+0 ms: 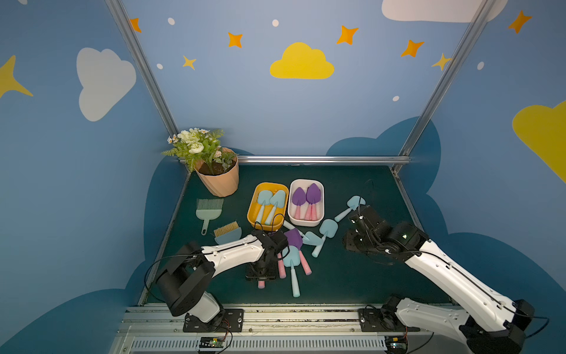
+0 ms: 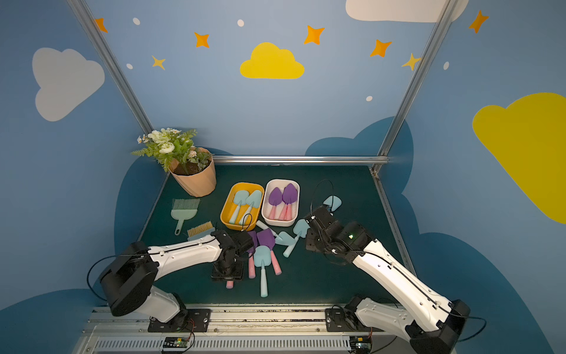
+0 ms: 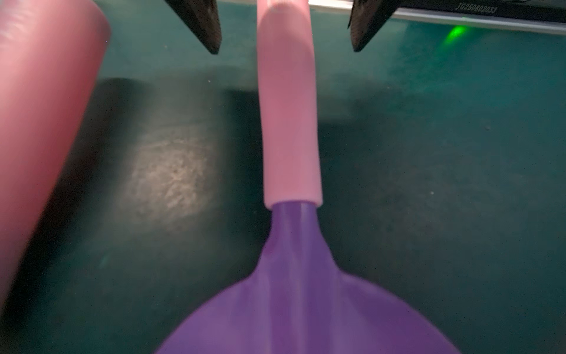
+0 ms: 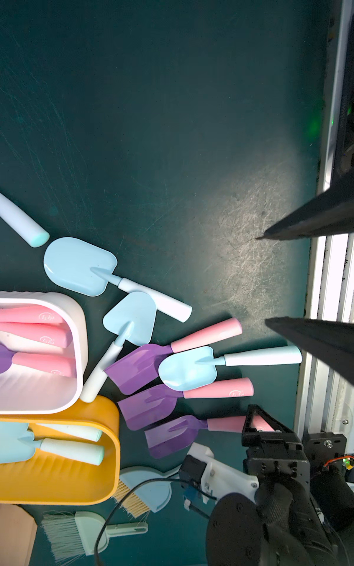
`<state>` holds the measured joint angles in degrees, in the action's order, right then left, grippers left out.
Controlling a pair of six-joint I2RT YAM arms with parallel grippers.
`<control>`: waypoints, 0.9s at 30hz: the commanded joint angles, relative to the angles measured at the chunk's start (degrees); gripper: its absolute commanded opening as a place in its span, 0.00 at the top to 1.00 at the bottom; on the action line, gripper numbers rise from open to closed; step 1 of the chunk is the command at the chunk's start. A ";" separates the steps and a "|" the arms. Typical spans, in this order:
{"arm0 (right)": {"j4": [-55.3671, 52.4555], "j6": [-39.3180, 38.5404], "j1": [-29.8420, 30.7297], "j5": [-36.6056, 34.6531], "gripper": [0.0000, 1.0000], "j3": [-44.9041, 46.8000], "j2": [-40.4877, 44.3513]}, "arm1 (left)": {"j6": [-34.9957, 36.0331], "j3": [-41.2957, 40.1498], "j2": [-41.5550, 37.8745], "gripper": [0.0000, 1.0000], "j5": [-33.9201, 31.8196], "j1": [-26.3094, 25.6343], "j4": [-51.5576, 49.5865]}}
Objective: Sort the small shovels by color and place them into the storage box
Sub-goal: Pick up the shovel from the center of the board.
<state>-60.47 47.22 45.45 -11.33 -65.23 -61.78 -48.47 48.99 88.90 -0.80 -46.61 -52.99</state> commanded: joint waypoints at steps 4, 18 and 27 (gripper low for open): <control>0.60 -0.47 -0.54 0.25 0.57 1.46 0.34 | 1.40 -0.50 0.47 0.51 0.90 0.53 1.29; 1.14 -0.55 -0.95 0.65 0.57 0.64 -0.18 | 0.74 -3.11 -1.51 0.72 2.29 0.73 2.11; 1.20 -0.29 -0.96 0.74 0.57 0.73 -0.27 | 0.83 -3.39 -1.82 0.83 2.29 0.84 2.19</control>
<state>-60.12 47.27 44.75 -10.85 -63.94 -61.80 -47.79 46.02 88.38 1.15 -46.11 -50.41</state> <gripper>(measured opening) 0.431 0.177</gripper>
